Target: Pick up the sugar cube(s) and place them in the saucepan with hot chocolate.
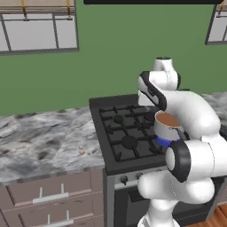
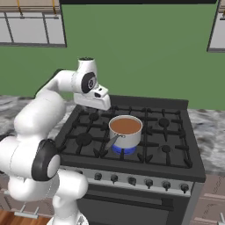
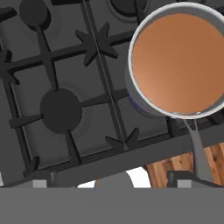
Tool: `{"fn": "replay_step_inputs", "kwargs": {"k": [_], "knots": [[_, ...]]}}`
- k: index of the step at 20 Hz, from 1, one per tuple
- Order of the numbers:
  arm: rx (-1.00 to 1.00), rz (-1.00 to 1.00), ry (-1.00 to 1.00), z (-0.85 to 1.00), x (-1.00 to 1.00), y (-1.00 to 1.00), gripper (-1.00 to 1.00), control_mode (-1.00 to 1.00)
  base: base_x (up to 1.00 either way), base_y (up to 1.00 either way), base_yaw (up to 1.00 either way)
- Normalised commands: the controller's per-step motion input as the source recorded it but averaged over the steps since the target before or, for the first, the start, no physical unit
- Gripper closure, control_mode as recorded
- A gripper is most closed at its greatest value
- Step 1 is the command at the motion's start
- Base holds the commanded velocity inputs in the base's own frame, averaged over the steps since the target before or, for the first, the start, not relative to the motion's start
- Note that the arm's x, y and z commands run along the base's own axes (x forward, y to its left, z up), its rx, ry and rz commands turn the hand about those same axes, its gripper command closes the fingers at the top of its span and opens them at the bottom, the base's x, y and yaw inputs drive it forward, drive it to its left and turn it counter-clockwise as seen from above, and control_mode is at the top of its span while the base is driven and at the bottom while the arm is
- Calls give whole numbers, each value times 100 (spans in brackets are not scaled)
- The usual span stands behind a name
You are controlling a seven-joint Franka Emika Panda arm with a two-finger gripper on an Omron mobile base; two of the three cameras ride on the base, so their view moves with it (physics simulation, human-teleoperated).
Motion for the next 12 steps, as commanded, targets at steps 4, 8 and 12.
{"fn": "replay_step_inputs", "kwargs": {"k": [4,8,12], "knots": [[0,11,0,37,-39,100,-100,-100,0,0,0],[0,12,0,12,-32,100,-100,-100,0,0,0],[0,10,0,0,-18,98,-100,-100,0,0,0]]}}
